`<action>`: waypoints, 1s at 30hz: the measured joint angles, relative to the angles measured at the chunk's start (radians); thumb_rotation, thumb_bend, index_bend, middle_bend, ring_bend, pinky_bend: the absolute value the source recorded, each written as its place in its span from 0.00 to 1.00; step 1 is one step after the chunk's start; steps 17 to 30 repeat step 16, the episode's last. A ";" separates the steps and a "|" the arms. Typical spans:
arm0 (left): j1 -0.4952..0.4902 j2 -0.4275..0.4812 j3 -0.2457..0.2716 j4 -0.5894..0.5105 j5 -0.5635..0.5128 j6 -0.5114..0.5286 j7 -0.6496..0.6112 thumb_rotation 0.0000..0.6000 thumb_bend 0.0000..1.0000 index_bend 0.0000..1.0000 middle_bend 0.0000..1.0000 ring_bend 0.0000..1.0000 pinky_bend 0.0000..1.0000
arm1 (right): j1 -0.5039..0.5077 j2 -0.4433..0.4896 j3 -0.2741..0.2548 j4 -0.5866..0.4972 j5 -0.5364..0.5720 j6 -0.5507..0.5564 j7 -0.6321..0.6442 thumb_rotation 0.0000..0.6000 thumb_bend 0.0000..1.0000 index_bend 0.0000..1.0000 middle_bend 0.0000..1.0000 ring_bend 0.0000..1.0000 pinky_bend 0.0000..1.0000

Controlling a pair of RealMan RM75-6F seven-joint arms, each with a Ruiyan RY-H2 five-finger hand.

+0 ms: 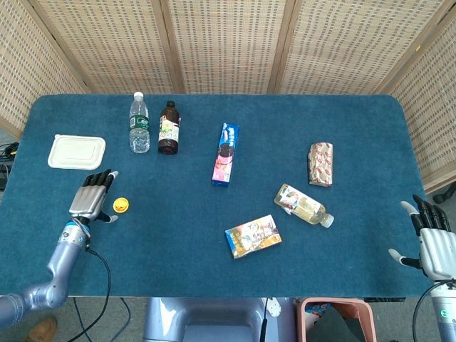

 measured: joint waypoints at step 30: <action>0.259 0.314 0.045 -0.315 0.245 0.388 -0.190 1.00 0.00 0.00 0.00 0.00 0.00 | -0.006 0.010 -0.004 -0.008 -0.015 0.013 0.013 1.00 0.00 0.00 0.00 0.00 0.00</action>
